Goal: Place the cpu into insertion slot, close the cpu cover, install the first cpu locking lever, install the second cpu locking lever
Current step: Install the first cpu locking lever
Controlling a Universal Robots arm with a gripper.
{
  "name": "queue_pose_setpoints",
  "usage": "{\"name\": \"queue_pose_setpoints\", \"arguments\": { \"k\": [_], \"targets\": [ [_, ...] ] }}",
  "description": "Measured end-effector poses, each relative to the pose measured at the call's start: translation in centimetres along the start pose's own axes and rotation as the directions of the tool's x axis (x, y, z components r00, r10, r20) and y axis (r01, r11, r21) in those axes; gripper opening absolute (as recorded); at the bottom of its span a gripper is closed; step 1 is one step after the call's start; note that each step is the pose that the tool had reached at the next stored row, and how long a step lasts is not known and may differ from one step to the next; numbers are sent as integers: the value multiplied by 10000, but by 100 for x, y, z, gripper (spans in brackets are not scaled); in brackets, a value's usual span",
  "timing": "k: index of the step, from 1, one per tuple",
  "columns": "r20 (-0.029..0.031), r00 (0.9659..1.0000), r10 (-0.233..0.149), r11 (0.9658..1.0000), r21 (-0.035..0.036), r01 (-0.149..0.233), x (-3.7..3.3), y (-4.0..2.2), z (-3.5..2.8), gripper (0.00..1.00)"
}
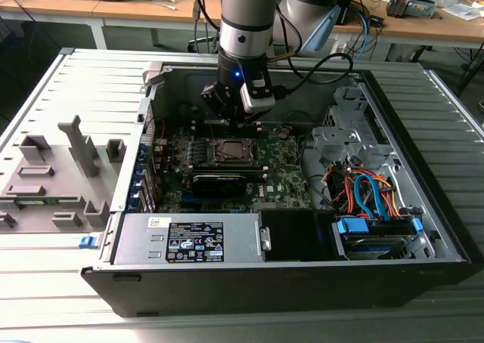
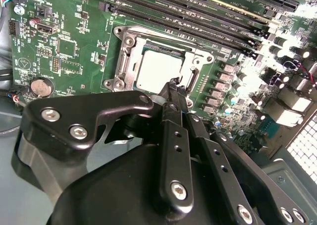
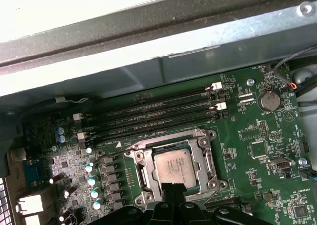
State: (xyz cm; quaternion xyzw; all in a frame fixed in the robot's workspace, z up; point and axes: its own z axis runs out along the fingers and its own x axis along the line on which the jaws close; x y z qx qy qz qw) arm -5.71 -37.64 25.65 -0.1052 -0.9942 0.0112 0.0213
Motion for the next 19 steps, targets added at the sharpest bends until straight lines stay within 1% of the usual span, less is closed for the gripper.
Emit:
{"name": "queue_pose_setpoints", "arguments": {
  "k": [19],
  "targets": [
    [9,9993,-364,9993,15,364,0,0,0,11]
  ]
}}
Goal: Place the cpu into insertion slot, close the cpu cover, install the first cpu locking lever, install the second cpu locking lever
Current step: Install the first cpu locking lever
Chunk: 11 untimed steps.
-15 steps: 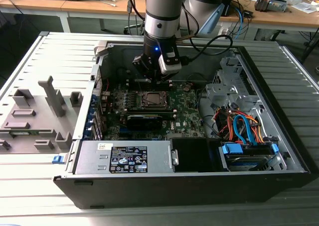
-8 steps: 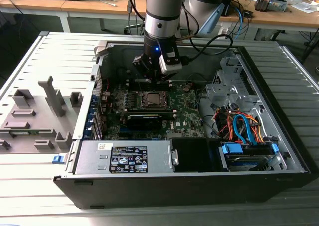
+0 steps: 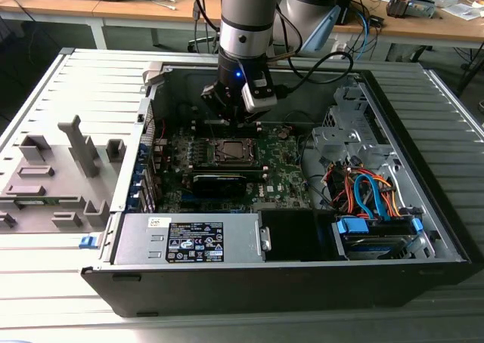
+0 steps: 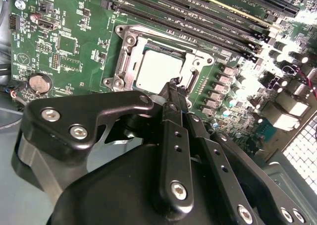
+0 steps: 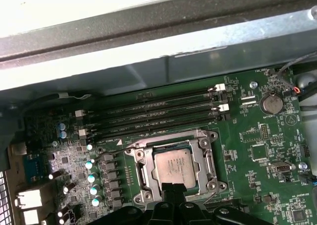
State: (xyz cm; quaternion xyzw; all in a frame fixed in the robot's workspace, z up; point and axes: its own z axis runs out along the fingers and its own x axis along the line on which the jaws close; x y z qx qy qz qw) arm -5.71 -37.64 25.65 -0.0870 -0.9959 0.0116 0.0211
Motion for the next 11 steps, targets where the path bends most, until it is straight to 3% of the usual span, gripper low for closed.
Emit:
{"name": "queue_pose_setpoints", "arguments": {
  "k": [11],
  "targets": [
    [5,9998,-188,9998,8,188,0,0,0,11]
  ]
}}
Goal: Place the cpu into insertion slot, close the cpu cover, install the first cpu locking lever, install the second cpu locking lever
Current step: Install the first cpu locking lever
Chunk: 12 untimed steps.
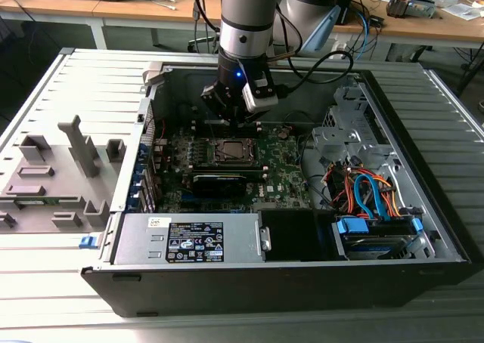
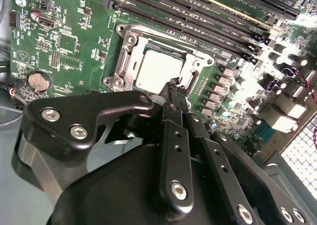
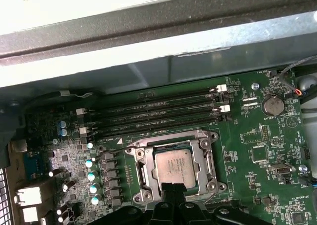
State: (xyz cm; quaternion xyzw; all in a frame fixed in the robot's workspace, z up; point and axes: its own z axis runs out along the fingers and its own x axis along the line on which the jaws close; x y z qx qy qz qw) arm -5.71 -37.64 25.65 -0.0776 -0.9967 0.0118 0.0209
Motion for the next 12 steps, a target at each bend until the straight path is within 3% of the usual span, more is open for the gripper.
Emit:
{"name": "queue_pose_setpoints", "arguments": {
  "k": [12],
  "targets": [
    [5,9998,-187,9998,6,187,0,0,0,11]
  ]
}}
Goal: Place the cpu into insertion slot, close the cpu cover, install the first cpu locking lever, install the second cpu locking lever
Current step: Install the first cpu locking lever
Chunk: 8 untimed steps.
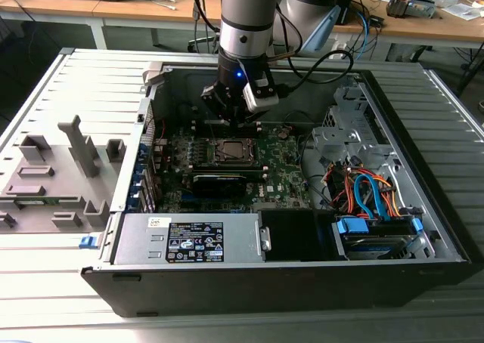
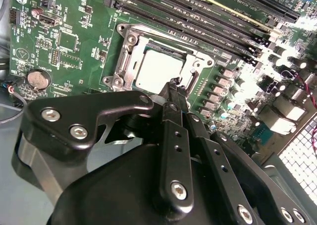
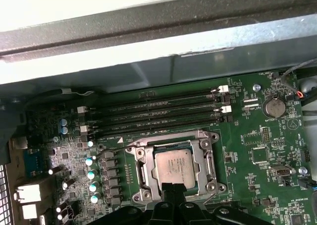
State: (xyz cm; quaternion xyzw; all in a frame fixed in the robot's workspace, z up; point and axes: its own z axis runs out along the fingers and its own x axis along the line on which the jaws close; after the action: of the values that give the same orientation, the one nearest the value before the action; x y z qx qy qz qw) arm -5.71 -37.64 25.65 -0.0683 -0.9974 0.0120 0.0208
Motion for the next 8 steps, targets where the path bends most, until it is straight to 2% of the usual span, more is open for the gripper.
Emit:
{"name": "queue_pose_setpoints", "arguments": {
  "k": [3,4,6,8],
  "targets": [
    [-1,10000,-67,10000,-23,67,1,0,0,11],
    [-9,10000,-82,9999,-78,81,0,0,0,11],
    [-34,9999,-146,9995,-291,145,0,0,0,11],
    [-33,9995,-300,9991,-315,299,0,1,0,11]
  ]
}}
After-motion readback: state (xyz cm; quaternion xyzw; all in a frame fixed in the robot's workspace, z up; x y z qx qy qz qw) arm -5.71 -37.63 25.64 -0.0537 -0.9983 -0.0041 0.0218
